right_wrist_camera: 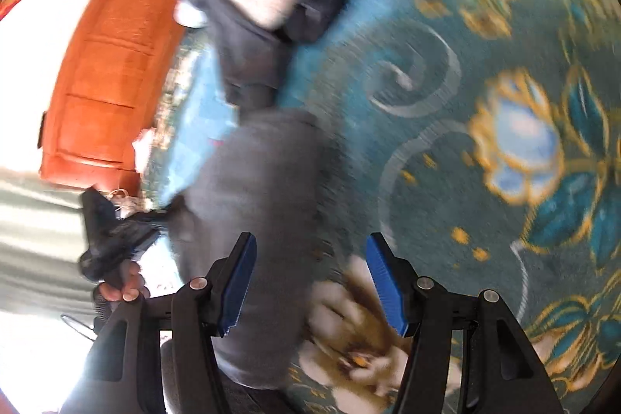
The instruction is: Fold clothes
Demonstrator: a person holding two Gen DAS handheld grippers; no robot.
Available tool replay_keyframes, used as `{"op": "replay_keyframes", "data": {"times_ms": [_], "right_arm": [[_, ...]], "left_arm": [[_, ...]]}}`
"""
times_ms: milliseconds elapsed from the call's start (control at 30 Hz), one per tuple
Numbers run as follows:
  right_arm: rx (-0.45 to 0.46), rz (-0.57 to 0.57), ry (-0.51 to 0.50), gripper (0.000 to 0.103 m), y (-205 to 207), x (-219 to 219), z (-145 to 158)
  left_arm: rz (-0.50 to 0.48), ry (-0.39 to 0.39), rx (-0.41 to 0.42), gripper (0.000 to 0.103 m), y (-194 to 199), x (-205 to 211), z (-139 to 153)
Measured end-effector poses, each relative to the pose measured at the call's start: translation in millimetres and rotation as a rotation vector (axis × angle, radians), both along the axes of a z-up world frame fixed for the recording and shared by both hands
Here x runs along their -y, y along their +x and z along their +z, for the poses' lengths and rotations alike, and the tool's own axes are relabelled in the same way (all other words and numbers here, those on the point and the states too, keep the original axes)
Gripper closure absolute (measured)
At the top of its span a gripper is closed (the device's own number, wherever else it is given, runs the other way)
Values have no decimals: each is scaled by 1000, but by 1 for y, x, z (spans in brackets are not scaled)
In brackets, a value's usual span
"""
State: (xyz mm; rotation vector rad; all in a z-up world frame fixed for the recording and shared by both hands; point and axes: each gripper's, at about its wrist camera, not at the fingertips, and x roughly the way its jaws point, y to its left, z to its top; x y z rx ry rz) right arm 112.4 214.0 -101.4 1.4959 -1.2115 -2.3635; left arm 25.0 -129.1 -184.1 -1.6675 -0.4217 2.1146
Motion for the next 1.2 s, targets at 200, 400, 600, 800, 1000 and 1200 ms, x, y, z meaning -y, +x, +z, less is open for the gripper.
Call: {"op": "replay_keyframes", "data": {"times_ms": [200,400,600,800,1000,1200], "right_arm": [[-84,246,102,43,-32,65,23],[-2,248,96,43,-27,73,-8],[4,249,96,43,-26,71,-6],[15,230,91,43,-25,68,-11],[38,224,115,43,-22,67,-14],[-53,226,107,43,-10,68,14]], "left_arm": [[-24,3,44,72,7,8,15],[-116,-25,90,49,32,14,5],[-173,-50,60,84,41,8,6],[-72,-195,4,100,33,30,3],[44,-133,73,99,37,60,-2],[-78,-15,-45,96,54,31,45]]}}
